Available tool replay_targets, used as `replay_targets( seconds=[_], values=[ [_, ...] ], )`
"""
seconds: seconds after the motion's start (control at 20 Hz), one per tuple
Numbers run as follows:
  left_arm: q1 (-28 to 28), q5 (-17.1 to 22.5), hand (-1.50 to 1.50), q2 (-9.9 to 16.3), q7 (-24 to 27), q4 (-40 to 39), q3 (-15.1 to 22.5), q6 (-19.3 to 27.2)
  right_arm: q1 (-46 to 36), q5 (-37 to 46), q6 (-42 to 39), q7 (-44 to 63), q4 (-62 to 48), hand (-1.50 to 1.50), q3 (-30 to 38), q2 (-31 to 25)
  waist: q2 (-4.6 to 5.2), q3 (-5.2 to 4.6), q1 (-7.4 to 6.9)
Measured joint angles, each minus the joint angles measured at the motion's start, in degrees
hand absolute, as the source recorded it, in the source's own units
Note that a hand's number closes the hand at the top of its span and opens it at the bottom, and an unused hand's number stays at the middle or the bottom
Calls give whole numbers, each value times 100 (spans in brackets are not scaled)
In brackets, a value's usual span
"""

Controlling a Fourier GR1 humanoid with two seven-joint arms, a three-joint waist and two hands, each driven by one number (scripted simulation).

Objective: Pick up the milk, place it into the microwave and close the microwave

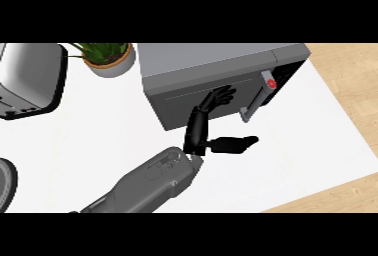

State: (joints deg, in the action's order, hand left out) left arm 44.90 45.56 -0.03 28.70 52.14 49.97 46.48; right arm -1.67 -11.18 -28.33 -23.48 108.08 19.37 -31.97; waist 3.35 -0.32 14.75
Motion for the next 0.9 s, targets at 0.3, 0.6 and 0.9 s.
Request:
replay_targets(
  seconds=[0.3,0.6,0.9],
  values=[
    [53,331,-150,0,172,46,31,44,-280,211,131,-13,-53,150,127,-181,62,9,-24],
    [111,572,-150,-1,362,33,81,47,-487,319,198,2,-165,150,140,-263,106,15,-42],
    [179,754,-150,-1,586,-21,143,-18,-720,385,243,39,-316,150,121,-333,150,15,-76]
  ],
)
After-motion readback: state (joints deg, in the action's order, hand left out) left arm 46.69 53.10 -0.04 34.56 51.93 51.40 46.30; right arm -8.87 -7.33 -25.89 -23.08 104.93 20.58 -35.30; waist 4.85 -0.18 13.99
